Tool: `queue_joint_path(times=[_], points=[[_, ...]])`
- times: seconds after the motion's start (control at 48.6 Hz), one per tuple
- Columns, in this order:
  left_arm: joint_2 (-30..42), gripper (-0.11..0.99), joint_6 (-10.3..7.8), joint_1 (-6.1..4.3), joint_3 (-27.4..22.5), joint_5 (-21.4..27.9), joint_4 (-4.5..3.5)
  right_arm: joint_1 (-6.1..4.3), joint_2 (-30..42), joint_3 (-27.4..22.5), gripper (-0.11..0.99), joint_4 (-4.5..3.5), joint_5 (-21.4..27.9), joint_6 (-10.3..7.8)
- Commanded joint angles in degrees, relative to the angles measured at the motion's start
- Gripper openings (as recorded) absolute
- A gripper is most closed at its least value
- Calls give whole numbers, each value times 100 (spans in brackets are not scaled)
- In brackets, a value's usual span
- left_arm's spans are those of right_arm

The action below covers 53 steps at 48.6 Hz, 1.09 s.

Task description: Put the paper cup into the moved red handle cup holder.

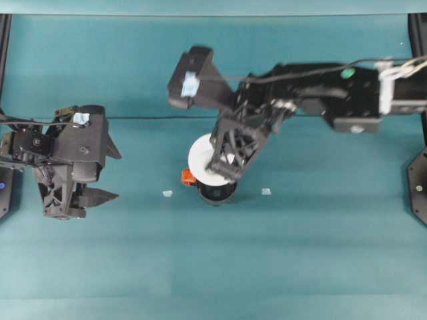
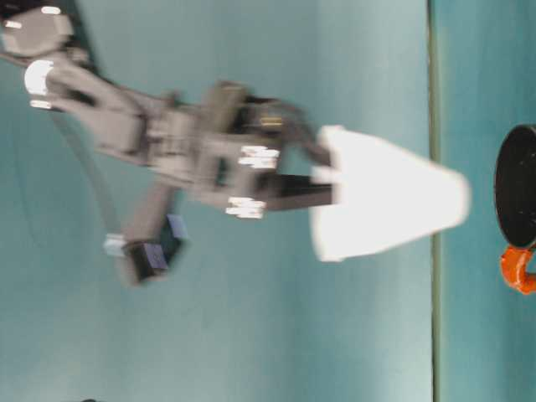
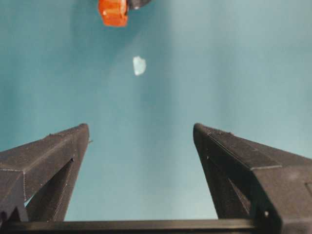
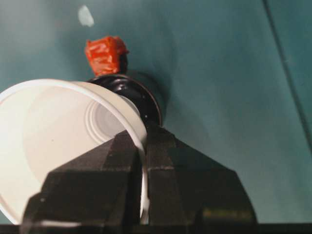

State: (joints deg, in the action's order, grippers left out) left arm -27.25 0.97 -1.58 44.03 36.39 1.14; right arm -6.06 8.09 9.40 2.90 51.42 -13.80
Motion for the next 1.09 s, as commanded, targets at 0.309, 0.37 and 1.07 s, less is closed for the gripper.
queue_joint_path(times=[0.309, 0.37, 1.07], points=[[-18, 95, 0, -9, -44, -18, 9, 123, 35, 580, -11, 0, -791, 0], [-26, 95, 0, 0, -44, -18, 9, 123, 79, 633, -11, -9, -861, 9], [-26, 95, 0, 44, -62, -123, 9, 123, 369, 527, -11, -35, -879, 18]])
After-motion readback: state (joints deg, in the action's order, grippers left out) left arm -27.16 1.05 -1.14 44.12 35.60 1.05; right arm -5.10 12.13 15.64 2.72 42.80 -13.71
